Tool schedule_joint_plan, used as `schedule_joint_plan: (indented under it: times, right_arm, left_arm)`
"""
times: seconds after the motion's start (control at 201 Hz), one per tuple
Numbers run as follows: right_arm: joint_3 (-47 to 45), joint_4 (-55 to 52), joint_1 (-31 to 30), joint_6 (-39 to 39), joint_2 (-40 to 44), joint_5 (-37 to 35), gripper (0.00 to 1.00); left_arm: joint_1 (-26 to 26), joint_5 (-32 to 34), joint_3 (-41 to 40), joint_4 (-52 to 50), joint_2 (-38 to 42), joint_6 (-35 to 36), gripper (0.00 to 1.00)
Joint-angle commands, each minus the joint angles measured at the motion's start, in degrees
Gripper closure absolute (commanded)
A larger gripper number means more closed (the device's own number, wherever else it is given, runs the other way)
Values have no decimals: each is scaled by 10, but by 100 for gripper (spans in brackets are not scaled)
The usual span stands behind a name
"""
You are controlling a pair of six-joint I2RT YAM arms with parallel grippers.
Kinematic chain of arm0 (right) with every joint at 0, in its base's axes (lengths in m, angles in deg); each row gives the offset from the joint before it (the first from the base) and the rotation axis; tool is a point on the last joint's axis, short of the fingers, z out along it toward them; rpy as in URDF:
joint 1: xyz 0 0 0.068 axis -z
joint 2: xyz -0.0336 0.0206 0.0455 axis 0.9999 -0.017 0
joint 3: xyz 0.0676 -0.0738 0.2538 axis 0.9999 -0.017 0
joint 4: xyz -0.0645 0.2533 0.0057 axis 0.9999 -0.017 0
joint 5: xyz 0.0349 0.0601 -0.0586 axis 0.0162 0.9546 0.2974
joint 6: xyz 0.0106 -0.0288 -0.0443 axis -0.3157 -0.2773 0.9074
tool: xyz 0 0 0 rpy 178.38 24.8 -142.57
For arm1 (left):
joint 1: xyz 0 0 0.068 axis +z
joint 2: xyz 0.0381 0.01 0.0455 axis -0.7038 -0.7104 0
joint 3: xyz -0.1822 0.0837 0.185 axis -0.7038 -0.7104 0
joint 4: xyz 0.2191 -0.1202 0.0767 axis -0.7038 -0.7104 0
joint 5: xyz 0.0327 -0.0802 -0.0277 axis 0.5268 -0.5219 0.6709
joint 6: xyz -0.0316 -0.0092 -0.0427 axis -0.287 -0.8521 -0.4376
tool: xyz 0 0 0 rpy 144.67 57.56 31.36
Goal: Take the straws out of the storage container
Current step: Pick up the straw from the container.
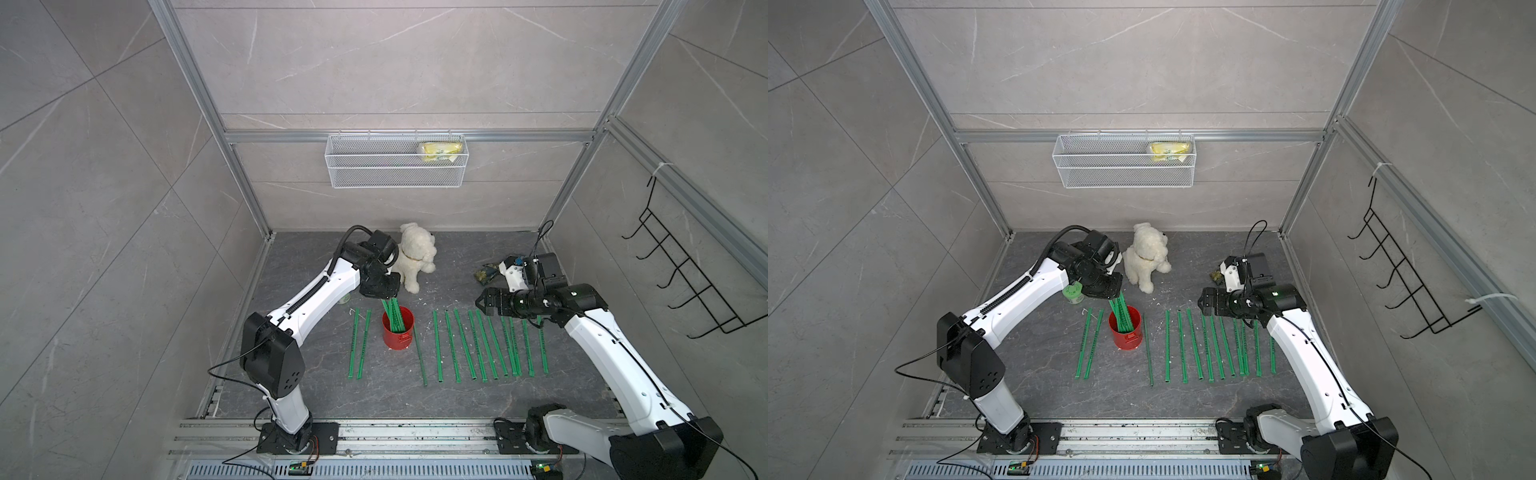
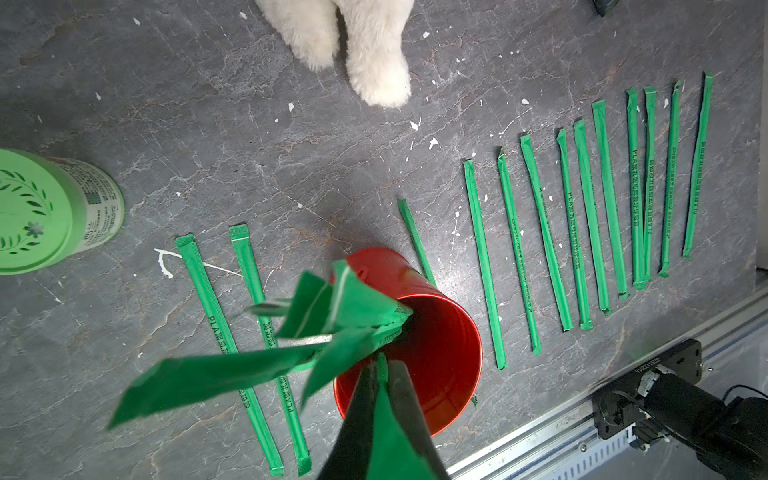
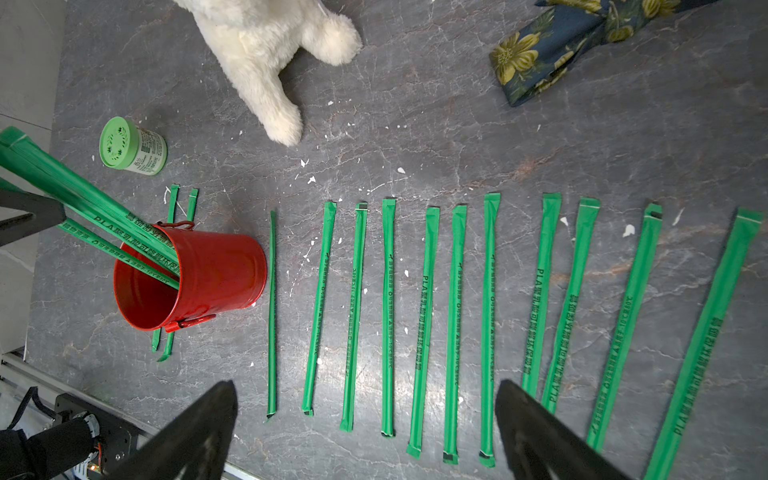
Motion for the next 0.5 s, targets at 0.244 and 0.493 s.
schedule_joint_plan:
  times: [0.244, 0.493]
  right_arm:
    - [8, 3, -4, -11, 8, 5, 0]
    - [12, 2, -4, -11, 8, 5, 0]
  left_arm:
    - [-8, -3, 42, -46, 7, 24, 92]
    - [-10, -22, 114, -81, 13, 25, 92]
